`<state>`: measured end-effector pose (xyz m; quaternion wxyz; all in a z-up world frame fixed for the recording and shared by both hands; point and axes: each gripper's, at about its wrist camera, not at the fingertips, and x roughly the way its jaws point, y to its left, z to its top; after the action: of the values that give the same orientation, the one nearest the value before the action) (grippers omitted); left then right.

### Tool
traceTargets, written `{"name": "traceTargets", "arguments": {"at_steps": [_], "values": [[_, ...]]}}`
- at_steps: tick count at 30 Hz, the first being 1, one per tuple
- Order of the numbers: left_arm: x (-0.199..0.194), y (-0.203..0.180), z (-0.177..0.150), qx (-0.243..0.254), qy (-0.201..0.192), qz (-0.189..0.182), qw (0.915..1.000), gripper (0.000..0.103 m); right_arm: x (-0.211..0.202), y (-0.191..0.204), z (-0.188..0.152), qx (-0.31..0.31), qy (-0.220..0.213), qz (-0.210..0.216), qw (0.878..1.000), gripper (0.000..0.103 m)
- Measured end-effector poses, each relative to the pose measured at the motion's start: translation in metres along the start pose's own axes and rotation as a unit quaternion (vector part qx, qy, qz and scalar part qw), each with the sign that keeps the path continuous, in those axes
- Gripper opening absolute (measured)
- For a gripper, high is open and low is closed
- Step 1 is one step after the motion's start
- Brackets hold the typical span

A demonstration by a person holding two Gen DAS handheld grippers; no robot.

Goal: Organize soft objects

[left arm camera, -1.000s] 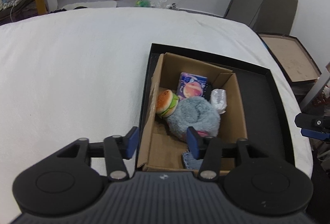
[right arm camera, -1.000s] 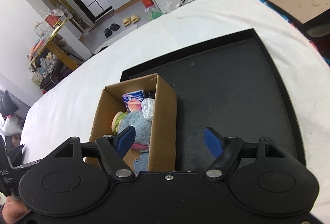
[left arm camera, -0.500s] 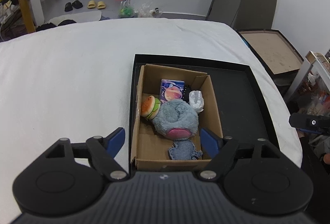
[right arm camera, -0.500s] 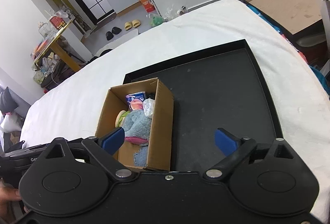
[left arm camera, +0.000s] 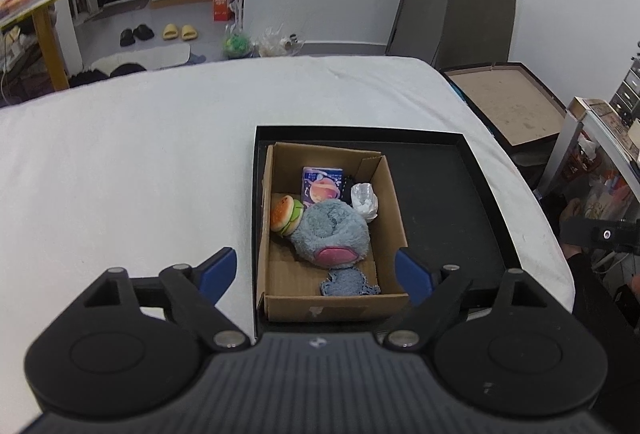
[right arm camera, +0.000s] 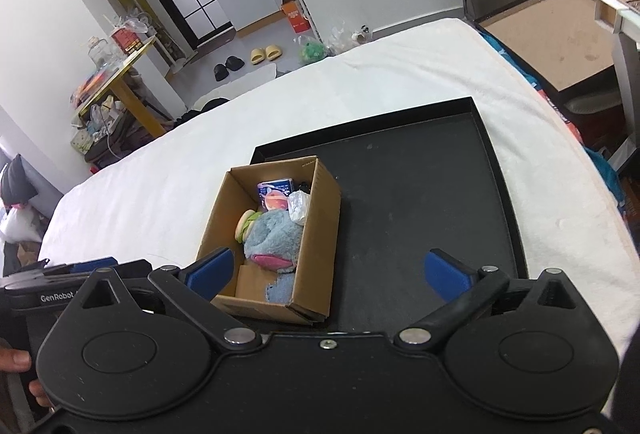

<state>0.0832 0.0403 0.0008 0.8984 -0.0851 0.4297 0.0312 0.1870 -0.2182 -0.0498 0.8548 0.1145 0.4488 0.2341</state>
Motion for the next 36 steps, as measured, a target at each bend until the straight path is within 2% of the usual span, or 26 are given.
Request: {"name": "traceTargets", "arguments": {"at_steps": [4,19,36], "values": [[-0.012,-0.003,0.0,0.013,-0.011,0.005,0.9998,0.087,-0.01,-0.001,-0.002,-0.002,-0.008,-0.003,1.0,0.103],[-0.058,-0.005,-0.006,0.021,-0.031,-0.013,0.9992,0.087,-0.048,0.016,-0.007,-0.038,-0.026,0.001,0.999,0.103],[-0.094,-0.021,-0.021,0.042,-0.048,-0.021,0.9977,0.088,-0.081,0.03,-0.025,-0.056,-0.029,0.011,0.998,0.103]]}}
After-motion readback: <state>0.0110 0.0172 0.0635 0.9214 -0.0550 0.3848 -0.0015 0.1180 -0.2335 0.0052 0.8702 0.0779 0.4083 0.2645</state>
